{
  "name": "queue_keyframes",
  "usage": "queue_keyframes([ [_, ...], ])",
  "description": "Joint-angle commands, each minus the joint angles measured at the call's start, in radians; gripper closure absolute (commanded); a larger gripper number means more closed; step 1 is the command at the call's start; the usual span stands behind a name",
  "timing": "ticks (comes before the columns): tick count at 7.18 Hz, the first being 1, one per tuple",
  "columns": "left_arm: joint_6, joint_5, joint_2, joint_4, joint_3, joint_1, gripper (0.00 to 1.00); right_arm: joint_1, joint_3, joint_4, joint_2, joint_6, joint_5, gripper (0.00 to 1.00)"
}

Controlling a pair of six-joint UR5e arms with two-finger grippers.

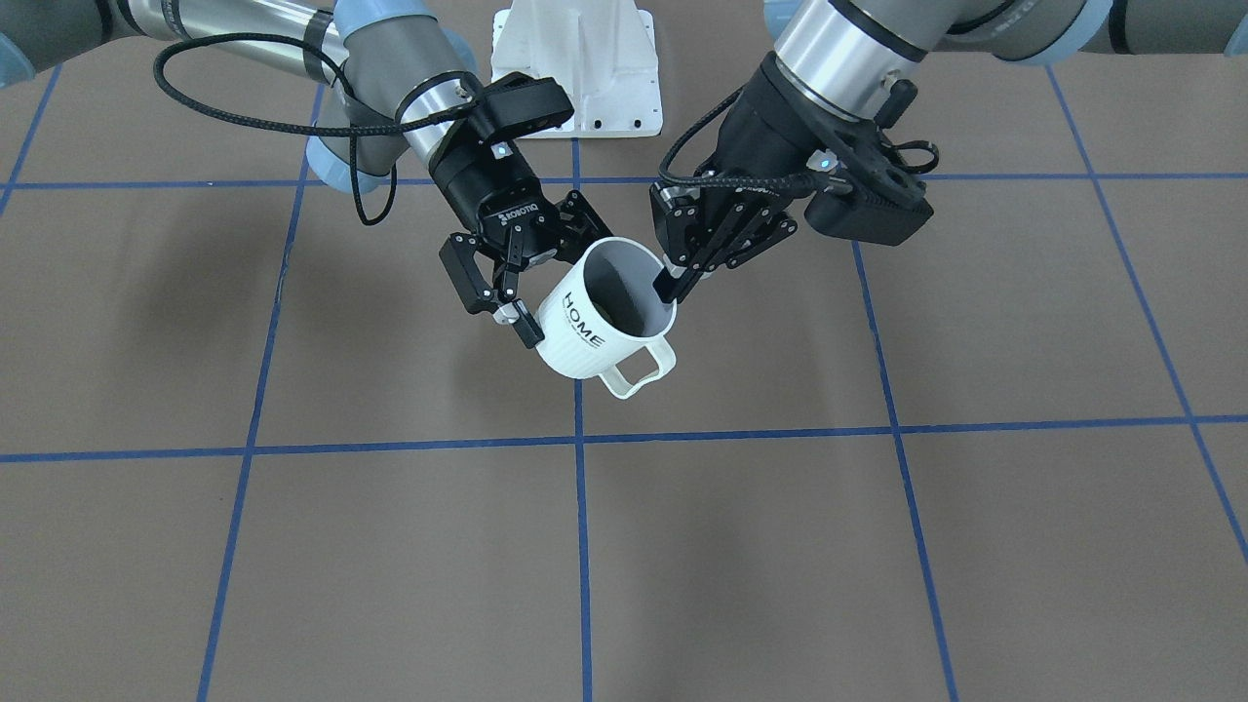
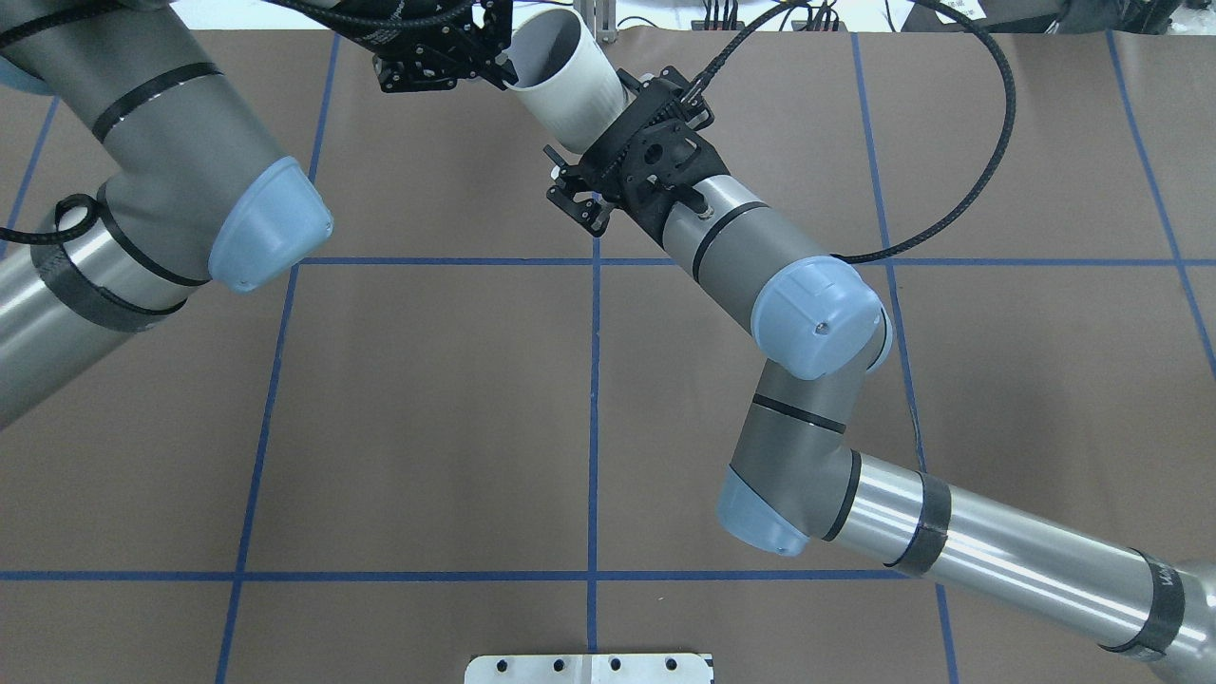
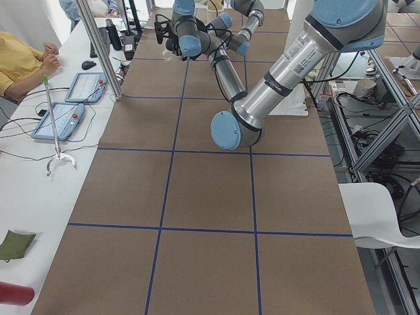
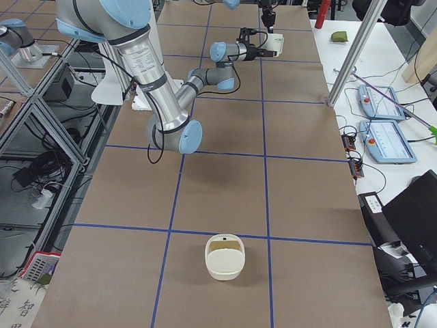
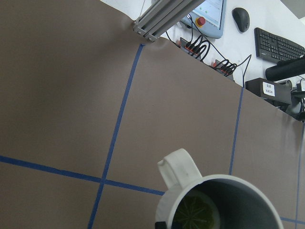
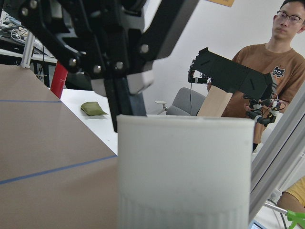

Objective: Left arm hands cup to right arm to dump lemon

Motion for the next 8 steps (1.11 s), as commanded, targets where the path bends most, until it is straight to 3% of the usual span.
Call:
queue_keyframes([
  [1, 0.0, 0.001, 0.0, 0.0, -0.002, 0.004, 1.0, 0.0, 0.002, 0.0, 0.001, -0.001, 0.0, 0.02],
  [8, 0.0, -0.001, -0.001, 0.0, -0.009, 0.023, 1.0, 0.0, 0.0, 0.0, -0.001, -0.001, -0.02, 0.02],
])
